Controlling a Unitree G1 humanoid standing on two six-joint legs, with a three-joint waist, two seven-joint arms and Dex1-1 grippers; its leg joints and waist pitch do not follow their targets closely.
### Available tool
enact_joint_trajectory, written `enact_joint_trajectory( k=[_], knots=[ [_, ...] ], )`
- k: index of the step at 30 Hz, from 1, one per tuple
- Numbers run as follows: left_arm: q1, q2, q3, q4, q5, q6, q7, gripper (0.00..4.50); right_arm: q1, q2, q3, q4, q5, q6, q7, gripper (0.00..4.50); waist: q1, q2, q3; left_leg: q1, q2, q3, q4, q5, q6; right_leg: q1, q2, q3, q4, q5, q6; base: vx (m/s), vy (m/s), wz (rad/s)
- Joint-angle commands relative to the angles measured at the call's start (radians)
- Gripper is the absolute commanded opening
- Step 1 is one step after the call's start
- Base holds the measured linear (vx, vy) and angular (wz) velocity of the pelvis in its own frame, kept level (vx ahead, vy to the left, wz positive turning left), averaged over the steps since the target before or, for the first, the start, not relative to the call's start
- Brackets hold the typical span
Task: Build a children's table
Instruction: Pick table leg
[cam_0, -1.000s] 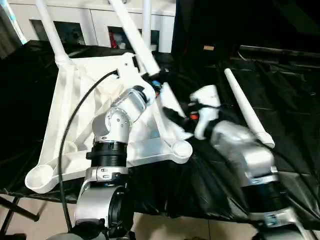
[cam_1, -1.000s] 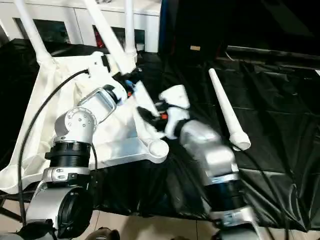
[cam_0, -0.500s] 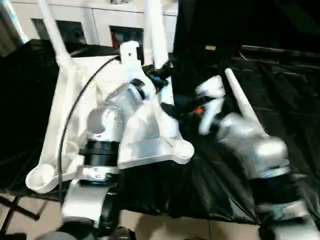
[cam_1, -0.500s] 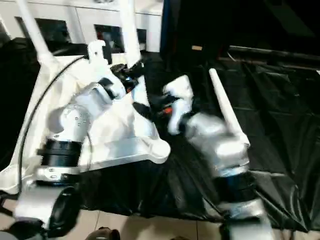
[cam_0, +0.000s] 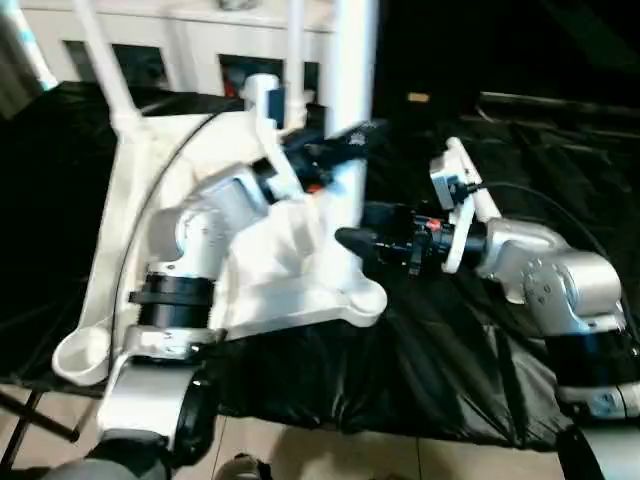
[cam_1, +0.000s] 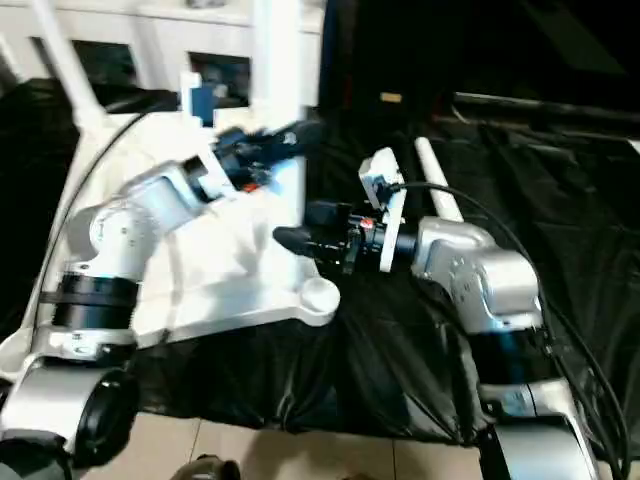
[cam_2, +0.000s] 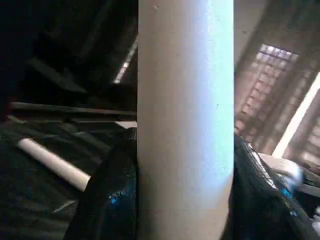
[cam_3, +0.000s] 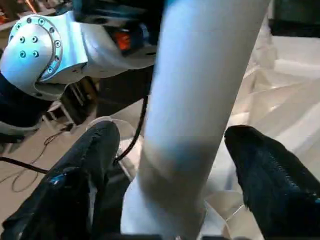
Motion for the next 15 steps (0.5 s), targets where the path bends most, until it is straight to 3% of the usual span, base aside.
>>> enact_joint_trajectory(
  k=[1,5,15],
  knots=[
    [-0.009,-0.005,-0.007,-0.02,-0.024,0.01,-0.02,1.86,-0.015,-0.014,0.003,0.014,0.012,0.013,0.014,3.84,-0.001,-0.006,-0.084,0.039,0.047,-0.024,-0.061,-0.135,0.022,0.046,-0.055,0.034,-0.057,-0.065,-0.27,0.0,0.0,0.0],
    [0.0,-0.012,-0.017,-0.04,-0.056,0.036,-0.067,1.86,-0.027,-0.018,0.016,0.035,0.021,0.025,0.056,3.84,0.001,-0.012,-0.084,0.038,0.046,-0.023,-0.06,-0.137,0.023,0.047,-0.056,0.034,-0.06,-0.082,-0.266,0.0,0.0,0.0],
    [0.004,-0.011,-0.015,-0.053,-0.106,0.082,-0.104,1.86,-0.028,-0.049,0.044,0.044,0.043,0.04,0.162,3.84,0.004,-0.011,-0.084,0.038,0.047,-0.023,-0.058,-0.131,0.034,0.047,-0.056,0.033,-0.058,-0.081,-0.268,0.0,0.0,0.0]
  ],
)
